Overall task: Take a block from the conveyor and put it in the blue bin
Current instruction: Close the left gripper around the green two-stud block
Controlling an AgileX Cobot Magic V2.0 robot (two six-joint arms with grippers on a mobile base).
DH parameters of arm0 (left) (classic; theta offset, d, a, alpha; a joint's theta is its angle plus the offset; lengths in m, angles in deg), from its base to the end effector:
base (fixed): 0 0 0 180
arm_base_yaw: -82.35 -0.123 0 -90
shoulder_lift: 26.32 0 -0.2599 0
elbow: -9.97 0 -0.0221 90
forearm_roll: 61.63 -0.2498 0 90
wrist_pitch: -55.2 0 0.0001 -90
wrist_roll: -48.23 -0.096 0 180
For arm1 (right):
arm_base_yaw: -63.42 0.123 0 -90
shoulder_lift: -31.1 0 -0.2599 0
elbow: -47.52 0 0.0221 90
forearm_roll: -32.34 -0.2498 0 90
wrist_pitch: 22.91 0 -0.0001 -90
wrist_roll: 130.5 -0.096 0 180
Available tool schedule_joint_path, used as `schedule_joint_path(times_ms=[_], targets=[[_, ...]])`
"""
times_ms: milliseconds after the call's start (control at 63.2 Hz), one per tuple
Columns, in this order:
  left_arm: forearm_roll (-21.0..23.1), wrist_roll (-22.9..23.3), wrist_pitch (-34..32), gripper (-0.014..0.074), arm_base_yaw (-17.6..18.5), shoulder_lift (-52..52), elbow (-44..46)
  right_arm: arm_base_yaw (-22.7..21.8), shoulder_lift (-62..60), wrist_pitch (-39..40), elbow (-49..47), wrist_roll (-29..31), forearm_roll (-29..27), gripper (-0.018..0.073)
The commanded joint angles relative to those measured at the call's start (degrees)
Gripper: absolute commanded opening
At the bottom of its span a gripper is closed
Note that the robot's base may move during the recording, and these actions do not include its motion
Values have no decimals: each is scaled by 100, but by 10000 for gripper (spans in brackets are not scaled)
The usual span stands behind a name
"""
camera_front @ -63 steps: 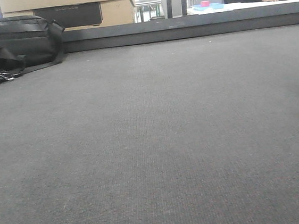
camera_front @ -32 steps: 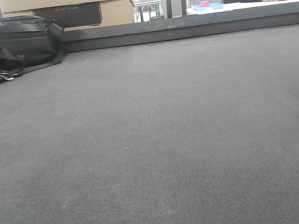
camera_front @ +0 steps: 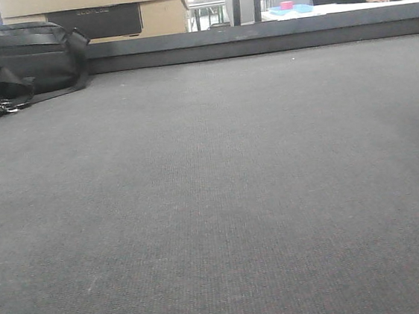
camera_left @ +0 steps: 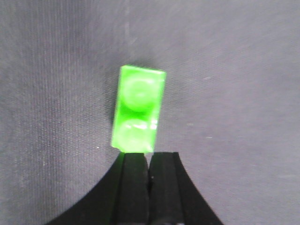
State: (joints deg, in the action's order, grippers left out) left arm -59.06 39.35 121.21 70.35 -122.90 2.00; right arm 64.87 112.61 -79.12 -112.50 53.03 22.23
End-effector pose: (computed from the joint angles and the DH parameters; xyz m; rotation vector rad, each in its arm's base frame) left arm 0.2872 0.0570 0.2452 -0.1030 2.9701 -0.0176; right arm 0.2470 0.0203 0.2643 -0.0240 2.7422 0.2182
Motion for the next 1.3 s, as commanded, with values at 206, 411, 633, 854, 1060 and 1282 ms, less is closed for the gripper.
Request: schedule_joint_path(times_ms=[206, 411, 633, 854, 1060, 1282], targets=[[141, -215, -439, -110, 40, -435, 76, -6, -113, 515, -32, 46, -186, -167], [7, -486, -756, 99, 306, -457, 76, -6, 9, 597, -32, 46, -186, -167], [-184, -486, -825, 376, 346, -496, 76, -6, 167, 597, -32, 46, -196, -167], [-310, -486, -788, 384, 346, -853, 76, -6, 194, 700, -32, 46, -238, -167], [-289, -486, -672, 381, 346, -1242, 76, -6, 194, 756, -32, 46, -250, -167], [-341, -486, -470, 143, 346, -1351, 76, -6, 194, 797, -32, 46, -260, -167]])
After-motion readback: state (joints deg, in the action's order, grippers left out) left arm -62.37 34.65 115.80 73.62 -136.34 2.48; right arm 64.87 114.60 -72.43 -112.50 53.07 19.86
